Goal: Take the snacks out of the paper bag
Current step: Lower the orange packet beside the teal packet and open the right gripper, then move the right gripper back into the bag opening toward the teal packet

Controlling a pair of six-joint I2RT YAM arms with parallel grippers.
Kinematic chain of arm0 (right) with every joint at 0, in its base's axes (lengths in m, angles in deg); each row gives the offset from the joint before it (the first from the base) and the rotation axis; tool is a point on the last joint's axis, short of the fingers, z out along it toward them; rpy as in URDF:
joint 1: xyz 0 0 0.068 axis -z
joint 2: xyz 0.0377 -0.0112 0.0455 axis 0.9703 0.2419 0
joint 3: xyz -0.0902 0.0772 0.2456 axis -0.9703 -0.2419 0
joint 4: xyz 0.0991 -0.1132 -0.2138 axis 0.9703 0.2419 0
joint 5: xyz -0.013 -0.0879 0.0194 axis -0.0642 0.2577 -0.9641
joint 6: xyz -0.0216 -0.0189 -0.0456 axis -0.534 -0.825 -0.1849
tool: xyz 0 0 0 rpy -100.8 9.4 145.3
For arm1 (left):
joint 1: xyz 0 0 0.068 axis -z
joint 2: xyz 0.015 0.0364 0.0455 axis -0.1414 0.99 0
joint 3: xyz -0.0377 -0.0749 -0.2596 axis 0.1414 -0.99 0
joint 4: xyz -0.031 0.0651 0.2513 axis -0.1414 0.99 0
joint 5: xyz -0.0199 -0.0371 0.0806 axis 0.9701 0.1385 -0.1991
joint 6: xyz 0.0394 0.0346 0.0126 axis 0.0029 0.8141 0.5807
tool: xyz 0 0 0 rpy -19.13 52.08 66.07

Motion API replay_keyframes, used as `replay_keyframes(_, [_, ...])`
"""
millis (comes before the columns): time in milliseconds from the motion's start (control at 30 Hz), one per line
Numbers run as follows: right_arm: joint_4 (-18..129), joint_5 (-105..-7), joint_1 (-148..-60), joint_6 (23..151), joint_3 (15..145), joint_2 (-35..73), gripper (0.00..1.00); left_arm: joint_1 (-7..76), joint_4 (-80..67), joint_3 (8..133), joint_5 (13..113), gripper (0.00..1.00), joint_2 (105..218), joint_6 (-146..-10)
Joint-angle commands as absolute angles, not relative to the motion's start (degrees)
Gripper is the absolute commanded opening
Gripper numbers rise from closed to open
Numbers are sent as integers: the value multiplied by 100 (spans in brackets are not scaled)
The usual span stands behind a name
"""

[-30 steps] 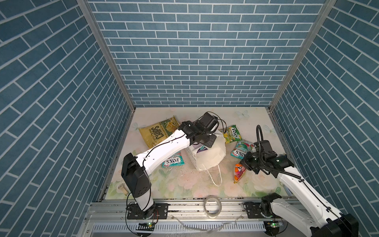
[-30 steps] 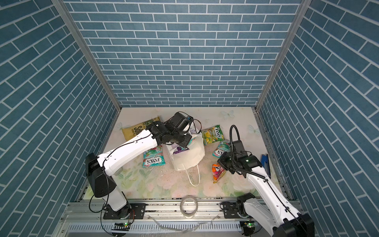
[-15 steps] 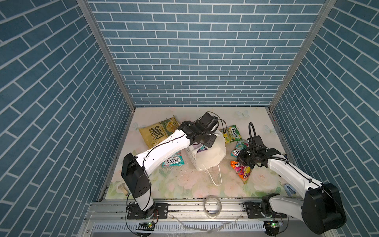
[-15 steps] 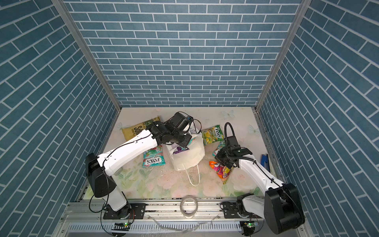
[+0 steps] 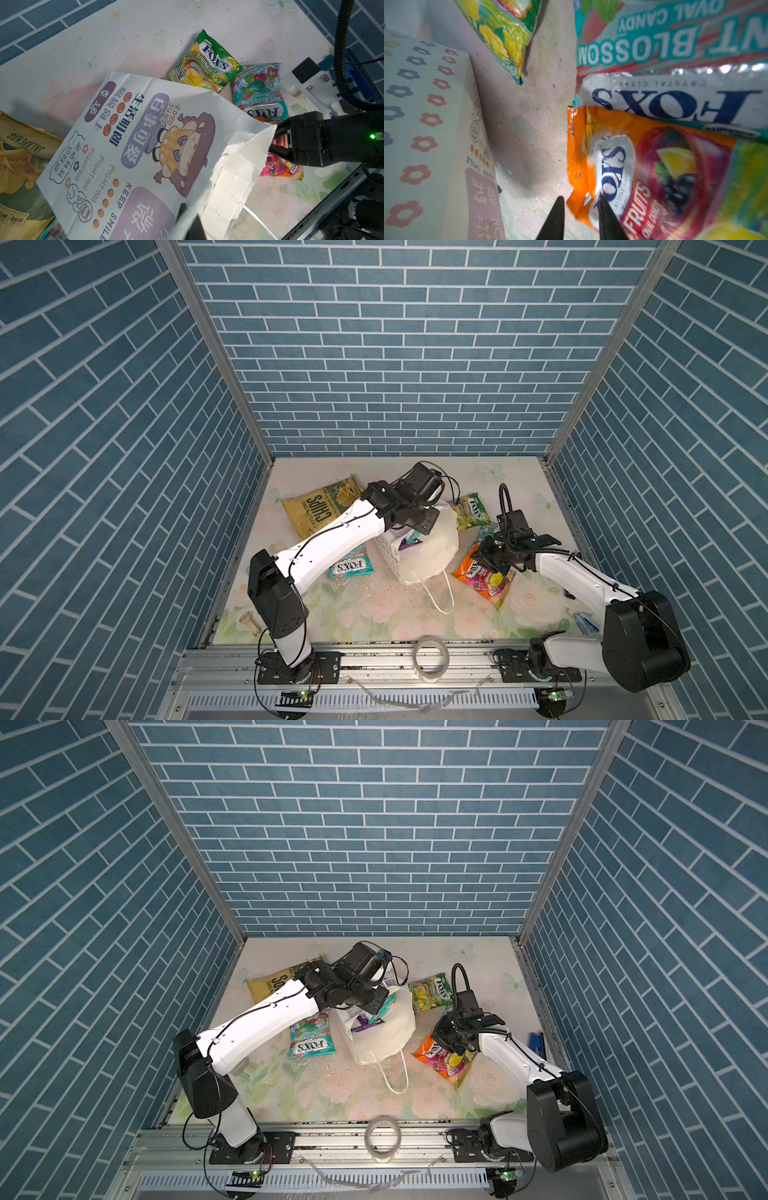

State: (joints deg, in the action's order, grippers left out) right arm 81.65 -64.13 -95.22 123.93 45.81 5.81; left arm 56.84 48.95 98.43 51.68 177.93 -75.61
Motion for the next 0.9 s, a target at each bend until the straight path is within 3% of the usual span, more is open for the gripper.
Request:
replay_keyframes(0, [8334, -6353, -9455, 12242, 4710, 348, 31, 5660, 4976, 9986, 5109, 0, 17842, -7517])
replay_keyframes(533, [8247, -6507, -9520, 12676, 4524, -2163, 30, 5655, 5048, 10012, 5203, 0, 17858, -7486])
replay_keyframes(700, [7900, -5884, -10522, 13167, 4548, -2688, 22, 5664, 5094, 10129, 5251, 0, 17936, -7489])
replay_keyframes(867, [7146, -5128, -11906, 13625, 4575, -2231, 11, 5663, 5162, 10251, 5322, 0, 18057, -7498])
